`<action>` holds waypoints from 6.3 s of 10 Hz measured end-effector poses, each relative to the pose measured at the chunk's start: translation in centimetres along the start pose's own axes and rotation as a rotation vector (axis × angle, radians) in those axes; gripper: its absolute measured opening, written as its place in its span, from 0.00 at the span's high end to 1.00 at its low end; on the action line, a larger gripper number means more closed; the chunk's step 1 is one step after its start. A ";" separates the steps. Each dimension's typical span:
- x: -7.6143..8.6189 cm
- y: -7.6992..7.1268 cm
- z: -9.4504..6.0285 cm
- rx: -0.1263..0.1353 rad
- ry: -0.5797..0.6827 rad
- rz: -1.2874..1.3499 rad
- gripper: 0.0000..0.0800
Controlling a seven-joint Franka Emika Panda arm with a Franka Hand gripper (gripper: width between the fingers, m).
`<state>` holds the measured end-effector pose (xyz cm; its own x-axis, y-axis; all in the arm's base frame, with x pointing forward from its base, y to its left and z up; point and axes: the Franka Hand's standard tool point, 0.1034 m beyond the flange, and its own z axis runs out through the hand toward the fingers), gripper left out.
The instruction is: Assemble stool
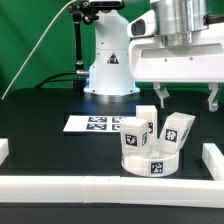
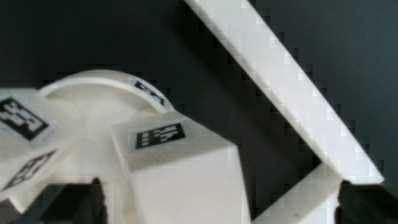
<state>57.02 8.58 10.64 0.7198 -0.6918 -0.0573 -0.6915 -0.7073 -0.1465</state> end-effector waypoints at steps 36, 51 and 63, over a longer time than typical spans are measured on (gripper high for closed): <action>1.2 2.6 2.0 -0.093 0.076 -0.607 0.58; 0.8 2.2 2.1 0.026 0.041 0.547 0.58; 0.1 1.3 2.5 0.140 -0.021 1.480 0.58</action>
Offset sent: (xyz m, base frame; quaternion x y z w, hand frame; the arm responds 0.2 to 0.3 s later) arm 0.0000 0.0000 0.0000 0.0000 0.0000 -0.1938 0.9810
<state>56.32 7.99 7.98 -0.6130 -0.7499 -0.2488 -0.7680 0.6395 -0.0350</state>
